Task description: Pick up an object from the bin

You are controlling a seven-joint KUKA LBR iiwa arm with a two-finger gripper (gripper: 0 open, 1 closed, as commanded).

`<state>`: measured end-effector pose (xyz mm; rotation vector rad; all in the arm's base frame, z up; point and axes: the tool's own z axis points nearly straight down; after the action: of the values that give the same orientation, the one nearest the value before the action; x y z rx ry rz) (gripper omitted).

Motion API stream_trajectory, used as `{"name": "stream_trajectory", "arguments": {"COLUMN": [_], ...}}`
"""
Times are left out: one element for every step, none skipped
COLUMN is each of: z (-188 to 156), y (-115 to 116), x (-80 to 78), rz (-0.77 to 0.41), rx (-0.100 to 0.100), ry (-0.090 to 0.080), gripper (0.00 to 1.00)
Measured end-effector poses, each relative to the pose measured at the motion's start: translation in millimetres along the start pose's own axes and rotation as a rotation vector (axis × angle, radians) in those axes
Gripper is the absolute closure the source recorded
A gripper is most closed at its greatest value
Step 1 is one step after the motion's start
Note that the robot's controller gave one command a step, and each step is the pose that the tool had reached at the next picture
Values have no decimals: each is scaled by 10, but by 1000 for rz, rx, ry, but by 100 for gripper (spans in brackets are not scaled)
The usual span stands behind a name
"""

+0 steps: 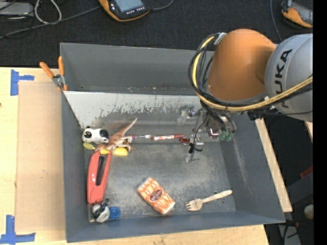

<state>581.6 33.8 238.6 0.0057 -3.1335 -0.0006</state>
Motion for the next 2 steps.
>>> {"name": "stream_trajectory", "arguments": {"z": [-47, 688], "y": [-1, 180], "x": [-13, 122], "rz": [1, -14], "rx": [0, -1], "ry": [-8, -9], "gripper": [0, 0]}}
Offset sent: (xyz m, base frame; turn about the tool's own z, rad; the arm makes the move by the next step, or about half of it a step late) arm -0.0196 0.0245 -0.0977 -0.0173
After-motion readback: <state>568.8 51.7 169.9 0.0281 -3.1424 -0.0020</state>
